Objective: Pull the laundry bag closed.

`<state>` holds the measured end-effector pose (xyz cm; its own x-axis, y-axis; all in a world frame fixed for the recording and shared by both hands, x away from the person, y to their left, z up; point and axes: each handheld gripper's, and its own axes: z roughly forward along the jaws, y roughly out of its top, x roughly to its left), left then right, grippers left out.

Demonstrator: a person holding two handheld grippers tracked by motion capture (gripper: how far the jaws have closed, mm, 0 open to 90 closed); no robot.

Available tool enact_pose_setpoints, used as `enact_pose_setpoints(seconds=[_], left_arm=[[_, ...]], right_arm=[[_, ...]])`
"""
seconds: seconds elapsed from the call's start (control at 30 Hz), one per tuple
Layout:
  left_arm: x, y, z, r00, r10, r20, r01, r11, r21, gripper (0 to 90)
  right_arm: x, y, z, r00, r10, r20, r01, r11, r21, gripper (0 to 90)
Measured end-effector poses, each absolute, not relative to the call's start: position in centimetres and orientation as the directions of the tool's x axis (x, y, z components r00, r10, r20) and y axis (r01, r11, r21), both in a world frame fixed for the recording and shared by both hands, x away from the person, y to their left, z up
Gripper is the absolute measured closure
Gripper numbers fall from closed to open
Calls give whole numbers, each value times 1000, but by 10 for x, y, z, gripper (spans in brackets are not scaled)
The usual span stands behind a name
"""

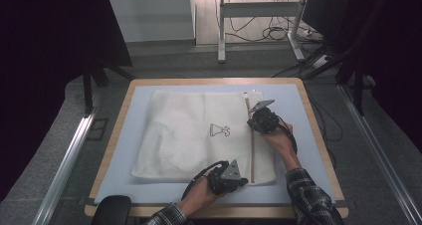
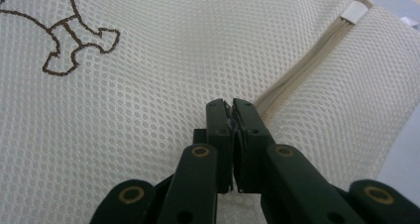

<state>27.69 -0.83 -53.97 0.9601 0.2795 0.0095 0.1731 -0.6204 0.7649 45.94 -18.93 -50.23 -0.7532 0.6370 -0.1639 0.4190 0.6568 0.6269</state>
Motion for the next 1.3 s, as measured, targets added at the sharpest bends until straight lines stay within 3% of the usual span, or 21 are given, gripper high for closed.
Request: enact_pose_setpoints(seconds=[1.3], left_arm=[[276, -9, -540, 959, 285, 6, 177, -614, 769, 900]], right_arm=[[498, -186, -508, -719, 677, -158, 450, 626, 637, 864]])
